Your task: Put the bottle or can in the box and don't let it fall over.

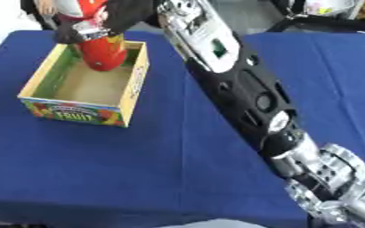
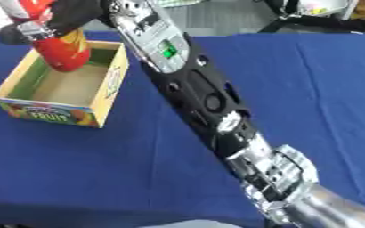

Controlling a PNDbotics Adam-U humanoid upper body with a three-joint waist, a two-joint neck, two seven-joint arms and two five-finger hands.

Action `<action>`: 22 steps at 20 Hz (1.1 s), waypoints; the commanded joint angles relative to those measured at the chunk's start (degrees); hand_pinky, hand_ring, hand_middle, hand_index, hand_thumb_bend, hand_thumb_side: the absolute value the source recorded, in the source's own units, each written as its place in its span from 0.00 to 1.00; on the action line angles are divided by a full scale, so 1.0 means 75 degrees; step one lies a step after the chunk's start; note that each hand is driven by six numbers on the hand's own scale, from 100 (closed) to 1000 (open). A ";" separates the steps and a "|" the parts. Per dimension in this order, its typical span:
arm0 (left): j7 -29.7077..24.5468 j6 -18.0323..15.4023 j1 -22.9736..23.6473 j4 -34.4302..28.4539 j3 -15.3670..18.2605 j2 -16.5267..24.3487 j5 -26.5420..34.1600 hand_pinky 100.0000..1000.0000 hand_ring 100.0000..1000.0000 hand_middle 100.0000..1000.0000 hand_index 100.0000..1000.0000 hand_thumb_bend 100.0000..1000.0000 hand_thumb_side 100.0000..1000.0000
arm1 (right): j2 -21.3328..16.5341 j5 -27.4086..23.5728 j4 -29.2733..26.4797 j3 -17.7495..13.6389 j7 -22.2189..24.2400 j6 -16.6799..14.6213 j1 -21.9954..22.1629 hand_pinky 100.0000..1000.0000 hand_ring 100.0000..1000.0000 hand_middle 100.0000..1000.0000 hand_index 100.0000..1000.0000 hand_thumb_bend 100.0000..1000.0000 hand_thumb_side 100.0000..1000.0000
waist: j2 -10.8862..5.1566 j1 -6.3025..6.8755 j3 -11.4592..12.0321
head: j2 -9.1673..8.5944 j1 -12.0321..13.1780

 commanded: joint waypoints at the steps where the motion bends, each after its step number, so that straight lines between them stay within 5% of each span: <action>1: -0.0055 -0.0006 -0.0134 -0.0150 -0.0002 0.0106 0.0055 0.69 1.00 0.90 0.83 0.44 0.88 | 0.0407 0.0370 0.0404 -0.0214 -0.0372 -0.0146 -0.0384 0.85 1.00 1.00 0.44 0.65 0.03 | -0.0027 0.0057 0.0061 | 0.0041 -0.0154; 12: -0.0098 0.0003 -0.0256 -0.0168 -0.0029 0.0080 0.0071 0.69 1.00 0.90 0.83 0.44 0.88 | 0.0874 0.1578 0.1521 -0.0624 -0.1416 -0.0762 -0.0523 0.84 1.00 1.00 0.44 0.65 0.01 | 0.0185 0.0066 0.0233 | 0.0041 -0.0394; 22: -0.0104 -0.0001 -0.0248 -0.0172 -0.0023 0.0048 0.0044 0.69 1.00 0.90 0.83 0.44 0.88 | 0.0858 0.1259 0.2012 -0.0847 -0.2046 -0.1043 -0.0337 0.84 1.00 1.00 0.46 0.64 0.04 | 0.0265 0.0126 0.0178 | 0.0041 -0.0404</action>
